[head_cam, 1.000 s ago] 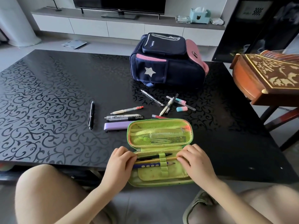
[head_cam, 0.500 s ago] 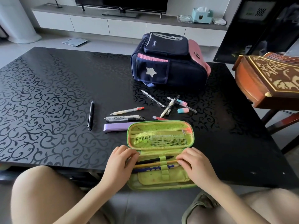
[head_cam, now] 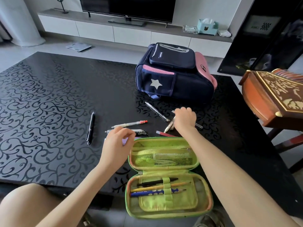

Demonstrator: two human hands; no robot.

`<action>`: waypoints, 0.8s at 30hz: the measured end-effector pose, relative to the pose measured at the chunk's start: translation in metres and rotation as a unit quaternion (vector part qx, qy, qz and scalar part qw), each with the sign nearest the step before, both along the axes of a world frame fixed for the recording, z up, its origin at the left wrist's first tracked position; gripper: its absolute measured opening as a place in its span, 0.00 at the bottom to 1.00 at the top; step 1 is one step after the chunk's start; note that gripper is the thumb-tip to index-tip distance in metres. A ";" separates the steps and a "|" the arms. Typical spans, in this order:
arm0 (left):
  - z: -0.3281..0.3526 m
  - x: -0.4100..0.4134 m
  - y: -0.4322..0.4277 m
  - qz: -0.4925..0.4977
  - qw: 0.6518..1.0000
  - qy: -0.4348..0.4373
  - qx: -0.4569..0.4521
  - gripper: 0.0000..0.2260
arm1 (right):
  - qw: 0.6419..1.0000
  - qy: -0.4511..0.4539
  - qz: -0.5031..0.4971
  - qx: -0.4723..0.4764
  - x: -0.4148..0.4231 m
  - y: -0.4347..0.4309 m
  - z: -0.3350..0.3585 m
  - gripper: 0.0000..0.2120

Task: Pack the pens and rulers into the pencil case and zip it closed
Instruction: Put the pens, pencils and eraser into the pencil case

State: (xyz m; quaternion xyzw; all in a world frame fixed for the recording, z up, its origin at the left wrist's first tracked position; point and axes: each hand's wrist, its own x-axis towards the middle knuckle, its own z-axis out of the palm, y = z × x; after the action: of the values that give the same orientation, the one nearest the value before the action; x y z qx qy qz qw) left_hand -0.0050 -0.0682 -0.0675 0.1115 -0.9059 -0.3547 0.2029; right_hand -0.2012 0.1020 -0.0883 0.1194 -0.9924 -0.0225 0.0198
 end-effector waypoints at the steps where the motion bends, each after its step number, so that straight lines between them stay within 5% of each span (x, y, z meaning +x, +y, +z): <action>1: 0.000 -0.002 -0.003 0.000 1.000 -0.001 0.001 0.04 | 0.999 0.007 -0.038 0.004 -0.008 0.003 0.000 0.15; 6: -0.007 -0.012 -0.016 0.005 1.000 -0.018 0.008 0.05 | 0.993 -0.029 -0.106 0.034 -0.031 0.034 -0.011 0.12; 12: -0.010 -0.020 -0.014 -0.002 0.999 -0.029 0.014 0.04 | 0.998 0.030 0.031 0.042 -0.018 0.048 -0.003 0.05; 15: -0.003 -0.016 -0.003 -0.019 0.998 0.009 -0.052 0.05 | 0.987 0.089 0.115 -0.073 0.011 0.045 0.013 0.06; 19: 0.008 0.001 0.014 -0.115 0.978 0.018 -0.175 0.17 | 0.922 0.122 0.330 -0.159 0.091 0.036 0.029 0.05; 24: -0.004 0.052 0.031 -0.207 0.976 -0.049 -0.038 0.15 | 0.907 0.046 0.332 -0.255 0.164 0.048 0.026 0.11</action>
State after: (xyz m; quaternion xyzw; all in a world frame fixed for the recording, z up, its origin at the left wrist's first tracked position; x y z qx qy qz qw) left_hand 0.0474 -0.0377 -0.0713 -0.0684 -0.9312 -0.3480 0.0843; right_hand -0.0372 0.1504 -0.0624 0.4316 -0.8653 0.2338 0.1020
